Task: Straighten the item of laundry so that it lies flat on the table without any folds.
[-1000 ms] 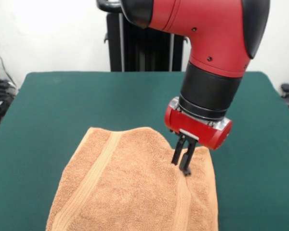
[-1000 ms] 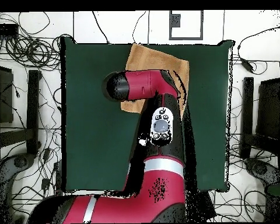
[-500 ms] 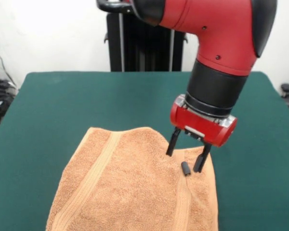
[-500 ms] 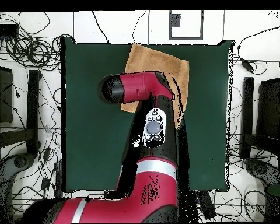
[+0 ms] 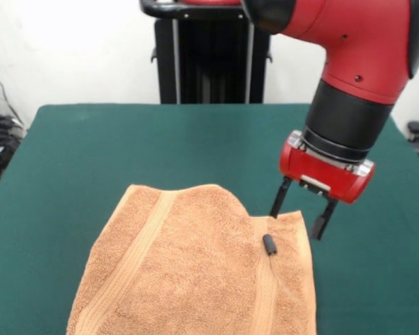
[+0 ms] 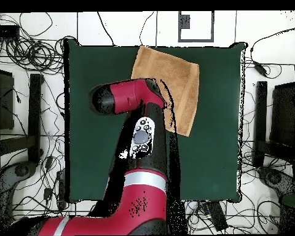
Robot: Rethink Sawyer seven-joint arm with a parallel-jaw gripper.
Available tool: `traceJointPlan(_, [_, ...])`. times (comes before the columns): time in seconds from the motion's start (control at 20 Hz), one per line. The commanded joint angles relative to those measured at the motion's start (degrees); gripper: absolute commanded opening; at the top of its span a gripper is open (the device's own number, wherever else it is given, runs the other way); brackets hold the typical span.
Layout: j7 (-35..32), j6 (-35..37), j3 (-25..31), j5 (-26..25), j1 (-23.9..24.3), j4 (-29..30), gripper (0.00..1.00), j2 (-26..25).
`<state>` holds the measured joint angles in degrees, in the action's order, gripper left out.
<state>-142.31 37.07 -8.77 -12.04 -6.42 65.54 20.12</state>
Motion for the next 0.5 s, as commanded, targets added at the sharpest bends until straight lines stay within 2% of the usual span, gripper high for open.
traceJointPlan(0.05, [-11.7, -2.8, 0.4, 1.8, -2.2, 6.8, 1.0, -4.4])
traceJointPlan(0.5, [-7.0, -9.4, 4.3, 2.2, 3.7, 7.4, 1.0, -8.1])
